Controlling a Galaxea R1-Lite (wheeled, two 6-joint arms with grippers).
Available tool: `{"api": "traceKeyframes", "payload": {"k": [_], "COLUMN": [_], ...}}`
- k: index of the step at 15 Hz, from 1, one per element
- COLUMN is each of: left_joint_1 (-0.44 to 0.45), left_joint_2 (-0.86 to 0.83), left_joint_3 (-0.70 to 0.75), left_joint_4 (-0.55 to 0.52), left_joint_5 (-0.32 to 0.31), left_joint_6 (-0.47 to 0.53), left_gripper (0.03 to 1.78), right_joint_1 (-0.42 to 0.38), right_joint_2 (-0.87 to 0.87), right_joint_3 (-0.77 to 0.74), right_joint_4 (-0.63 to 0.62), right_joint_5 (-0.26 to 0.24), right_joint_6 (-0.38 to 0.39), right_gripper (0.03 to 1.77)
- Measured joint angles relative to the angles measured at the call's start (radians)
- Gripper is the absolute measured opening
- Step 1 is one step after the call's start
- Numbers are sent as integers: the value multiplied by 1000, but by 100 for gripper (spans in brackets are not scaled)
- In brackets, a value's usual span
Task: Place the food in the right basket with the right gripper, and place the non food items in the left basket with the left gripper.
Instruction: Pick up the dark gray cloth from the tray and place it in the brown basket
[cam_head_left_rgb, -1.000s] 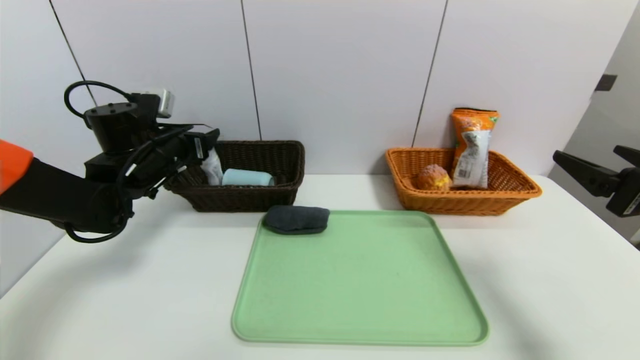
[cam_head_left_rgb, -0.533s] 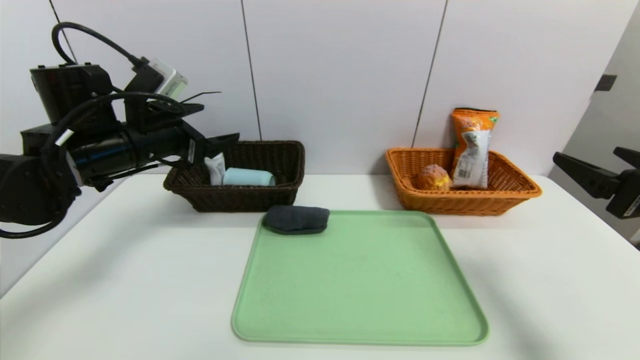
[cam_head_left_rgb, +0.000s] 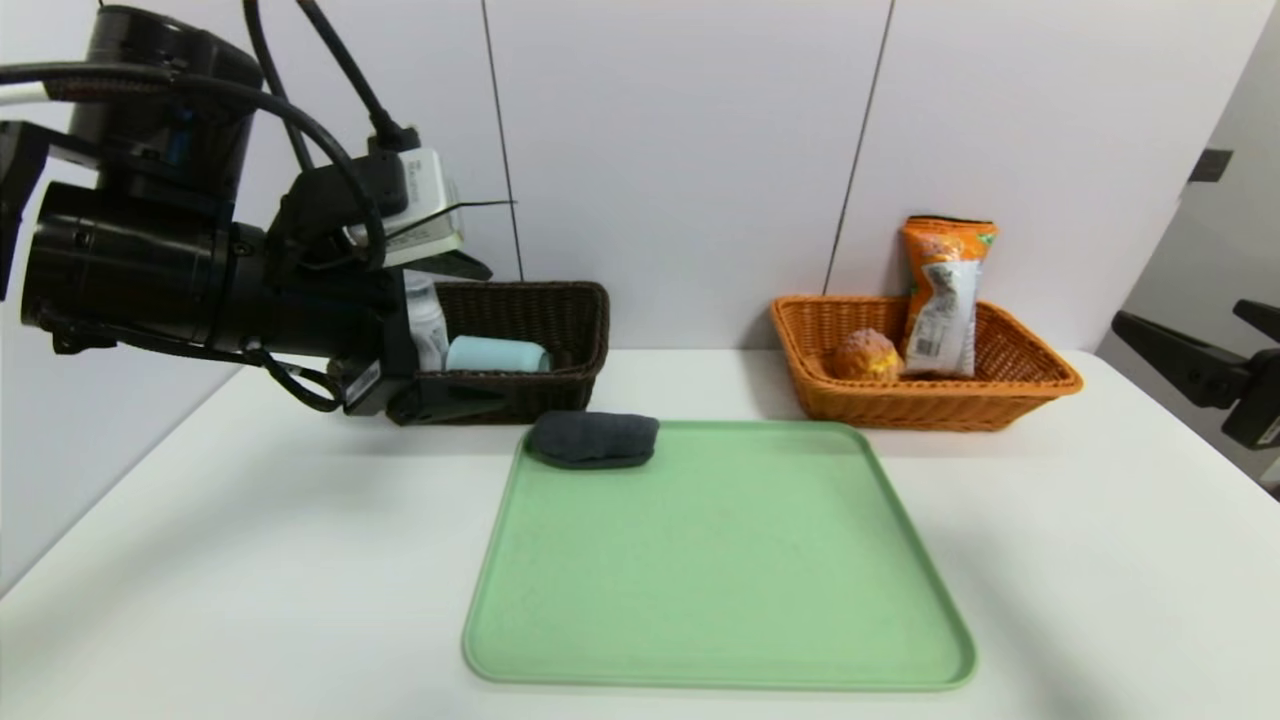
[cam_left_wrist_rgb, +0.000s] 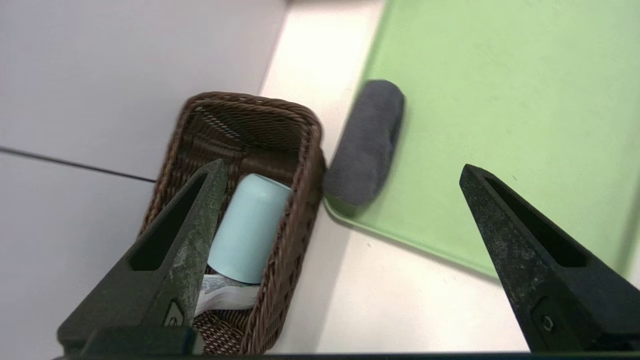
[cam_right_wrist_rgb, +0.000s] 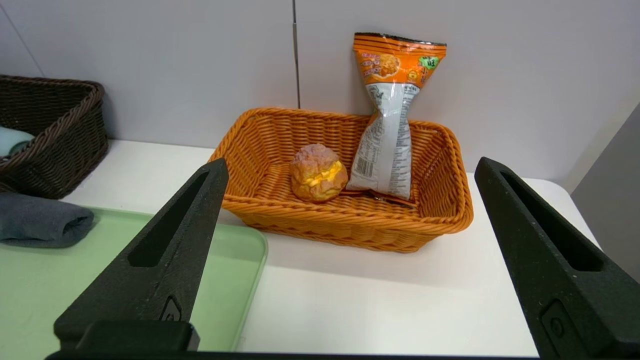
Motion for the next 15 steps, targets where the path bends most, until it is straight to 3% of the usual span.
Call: {"api": "traceKeyframes", "payload": {"k": [3, 6, 15], "left_joint_1": [-56, -121, -163], "left_joint_2": [97, 174, 393], "left_joint_3": [-190, -258, -348], "left_joint_4": [252, 384, 297], "left_joint_5": [57, 155, 211], "left_joint_6": [83, 110, 115], "left_gripper": [167, 168, 169], "right_joint_1": [-1, 0, 0], "right_joint_2": [-23, -35, -36], "right_joint_3": [23, 45, 67], "right_joint_4": [1, 0, 0], "right_joint_5": [1, 5, 13], "right_joint_6": [16, 16, 34], "right_gripper": [170, 170, 170]}}
